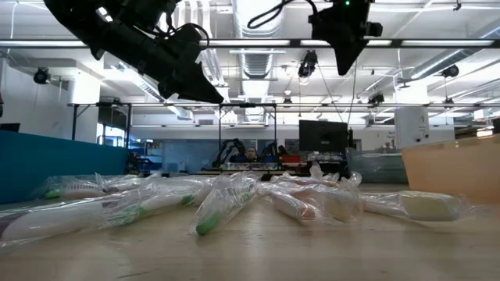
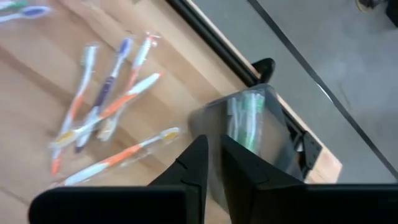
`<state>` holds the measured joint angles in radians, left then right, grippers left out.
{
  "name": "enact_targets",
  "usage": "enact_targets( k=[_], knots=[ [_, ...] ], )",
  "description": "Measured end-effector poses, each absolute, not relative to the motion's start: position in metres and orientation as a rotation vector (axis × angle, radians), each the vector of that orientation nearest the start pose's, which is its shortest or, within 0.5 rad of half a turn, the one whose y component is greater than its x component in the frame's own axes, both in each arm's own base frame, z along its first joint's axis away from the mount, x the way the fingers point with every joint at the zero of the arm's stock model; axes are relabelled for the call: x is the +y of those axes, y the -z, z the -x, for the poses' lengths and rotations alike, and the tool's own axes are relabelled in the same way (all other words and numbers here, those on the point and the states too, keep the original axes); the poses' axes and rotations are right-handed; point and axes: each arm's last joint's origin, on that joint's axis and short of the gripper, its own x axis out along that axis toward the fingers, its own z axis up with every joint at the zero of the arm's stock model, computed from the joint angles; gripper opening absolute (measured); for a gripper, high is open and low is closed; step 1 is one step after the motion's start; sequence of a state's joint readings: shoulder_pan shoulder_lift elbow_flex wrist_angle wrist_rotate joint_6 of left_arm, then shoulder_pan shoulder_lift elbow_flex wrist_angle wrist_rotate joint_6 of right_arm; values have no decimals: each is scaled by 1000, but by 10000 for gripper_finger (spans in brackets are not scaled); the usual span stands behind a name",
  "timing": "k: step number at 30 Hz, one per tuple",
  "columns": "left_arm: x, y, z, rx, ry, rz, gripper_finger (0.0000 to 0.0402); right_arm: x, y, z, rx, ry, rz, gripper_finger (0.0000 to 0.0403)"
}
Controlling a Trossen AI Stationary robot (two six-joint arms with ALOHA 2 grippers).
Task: Pick & Place Toothbrushes
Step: Put the purple toothbrush into the orange bin
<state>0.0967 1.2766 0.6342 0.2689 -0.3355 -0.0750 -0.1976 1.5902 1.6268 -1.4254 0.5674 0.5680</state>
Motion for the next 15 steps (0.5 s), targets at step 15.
enact_targets(
  k=[15],
  knots=[
    [35, -223, -262, 356, -441, 32, 67, -36, -349, -296, 988, 903, -220, 9]
  ],
)
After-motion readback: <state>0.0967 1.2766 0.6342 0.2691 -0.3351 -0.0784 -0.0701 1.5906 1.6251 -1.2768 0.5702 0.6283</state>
